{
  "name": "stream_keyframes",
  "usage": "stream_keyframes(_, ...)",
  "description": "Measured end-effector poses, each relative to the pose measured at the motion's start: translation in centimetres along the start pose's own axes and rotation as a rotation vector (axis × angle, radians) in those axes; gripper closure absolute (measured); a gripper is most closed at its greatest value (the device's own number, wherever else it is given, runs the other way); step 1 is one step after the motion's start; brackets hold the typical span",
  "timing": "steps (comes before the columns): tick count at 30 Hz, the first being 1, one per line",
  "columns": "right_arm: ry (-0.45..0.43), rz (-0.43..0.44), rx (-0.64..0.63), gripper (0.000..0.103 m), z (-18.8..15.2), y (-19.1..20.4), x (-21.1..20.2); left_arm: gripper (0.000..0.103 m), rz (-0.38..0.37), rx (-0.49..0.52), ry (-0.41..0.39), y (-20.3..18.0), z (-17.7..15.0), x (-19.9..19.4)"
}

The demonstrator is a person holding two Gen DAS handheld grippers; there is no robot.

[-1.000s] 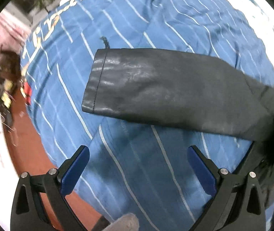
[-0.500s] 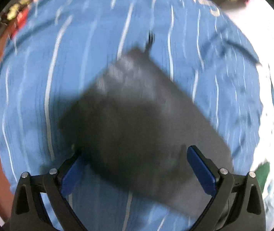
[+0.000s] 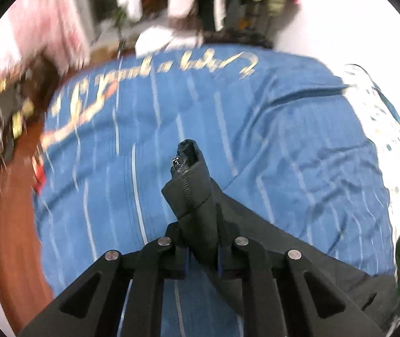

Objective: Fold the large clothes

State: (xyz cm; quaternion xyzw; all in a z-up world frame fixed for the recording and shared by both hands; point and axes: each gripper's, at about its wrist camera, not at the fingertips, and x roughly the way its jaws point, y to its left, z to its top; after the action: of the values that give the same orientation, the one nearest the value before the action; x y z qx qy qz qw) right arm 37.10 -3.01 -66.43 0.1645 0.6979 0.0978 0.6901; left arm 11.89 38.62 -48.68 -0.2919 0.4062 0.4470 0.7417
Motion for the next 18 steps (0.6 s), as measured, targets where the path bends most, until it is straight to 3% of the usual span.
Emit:
stream_keyframes(1, 0.010, -0.010, -0.012, 0.072, 0.0, 0.3, -0.3, 0.094, 0.007, 0.044, -0.035, -1.1, 0.2, -1.4)
stream_keyframes(3, 0.016, -0.070, -0.070, 0.058, -0.3, 1.0, -1.6, 0.095, 0.036, 0.154, -0.117, -3.3, -0.1, -4.6)
stream_keyframes(4, -0.004, -0.132, -0.099, 0.034, -0.7, 1.2, -2.5, 0.095, 0.044, 0.208, -0.160, -4.5, -0.5, -6.4)
stream_keyframes(5, -0.037, -0.211, -0.135, 0.016, -1.1, 1.3, -3.4, 0.095, 0.045, 0.264, -0.212, -6.1, -0.8, -8.3)
stream_keyframes(8, -0.098, -0.346, -0.195, 0.015, -2.0, 0.8, -5.4, 0.095, 0.024, 0.382, -0.320, -9.6, -2.4, -12.4)
stream_keyframes(11, -0.114, -0.345, -0.173, 0.015, -2.1, -1.0, -6.7, 0.096, -0.048, 0.494, -0.388, -13.9, -4.8, -16.2)
stream_keyframes(15, -0.126, -0.299, -0.096, 0.015, -2.1, -5.4, -9.0, 0.097, -0.179, 0.627, -0.397, -19.3, -9.1, -19.3)
stream_keyframes(18, -0.147, -0.269, -0.022, 0.015, -2.6, -9.7, -11.1, 0.097, -0.314, 0.742, -0.326, -24.0, -14.1, -20.9)
